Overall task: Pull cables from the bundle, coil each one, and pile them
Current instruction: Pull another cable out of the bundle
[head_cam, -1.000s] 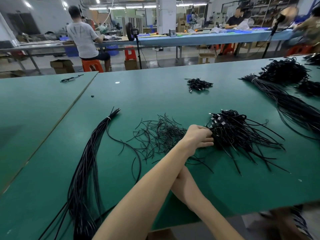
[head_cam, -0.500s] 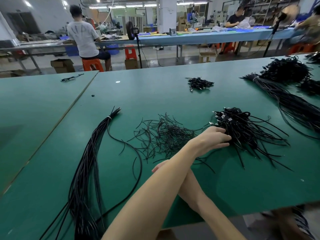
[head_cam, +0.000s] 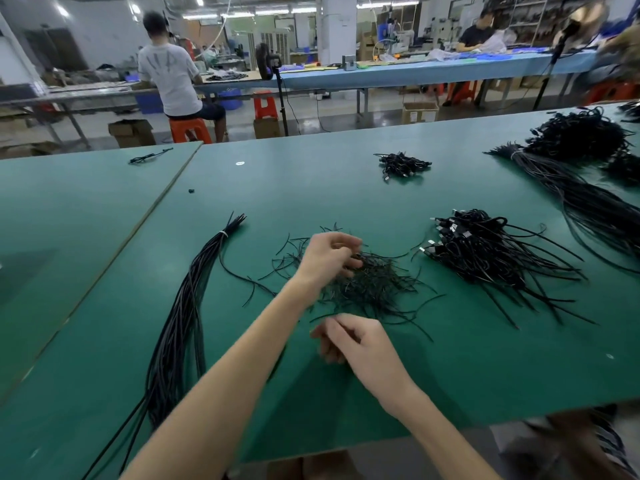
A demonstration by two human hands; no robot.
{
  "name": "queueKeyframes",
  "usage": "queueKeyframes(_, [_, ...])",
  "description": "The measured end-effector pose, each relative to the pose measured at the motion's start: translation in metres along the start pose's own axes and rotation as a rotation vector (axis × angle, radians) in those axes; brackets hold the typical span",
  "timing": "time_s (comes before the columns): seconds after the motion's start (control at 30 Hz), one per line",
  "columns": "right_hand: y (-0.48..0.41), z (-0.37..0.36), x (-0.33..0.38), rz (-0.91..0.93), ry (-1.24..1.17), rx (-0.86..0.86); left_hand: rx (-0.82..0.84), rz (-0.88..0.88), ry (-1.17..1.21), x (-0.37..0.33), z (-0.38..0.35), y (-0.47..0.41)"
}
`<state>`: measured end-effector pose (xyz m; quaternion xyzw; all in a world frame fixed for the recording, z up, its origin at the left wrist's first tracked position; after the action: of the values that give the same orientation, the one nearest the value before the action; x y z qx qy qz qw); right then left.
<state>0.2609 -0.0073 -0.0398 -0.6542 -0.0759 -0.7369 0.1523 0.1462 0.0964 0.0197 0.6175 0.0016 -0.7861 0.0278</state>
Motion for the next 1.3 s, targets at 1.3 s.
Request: queueKeyframes(1.3, [-0.034,-0.046,0.027,0.22,0.924,0.294,-0.462,0.005,-1.021,0.119,0.165,0.038])
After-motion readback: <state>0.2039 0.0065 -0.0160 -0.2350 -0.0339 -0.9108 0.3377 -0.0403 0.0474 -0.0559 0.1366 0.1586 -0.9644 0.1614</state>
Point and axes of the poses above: each hand's wrist, its own y-axis away from the middle knuckle, its own z-axis out of the back of the hand, x = y × z, the point moved 1 cm from there along -y, towards the middle knuckle, and after that the axes turned 2 degrees about -x, right-handed, at the moved point
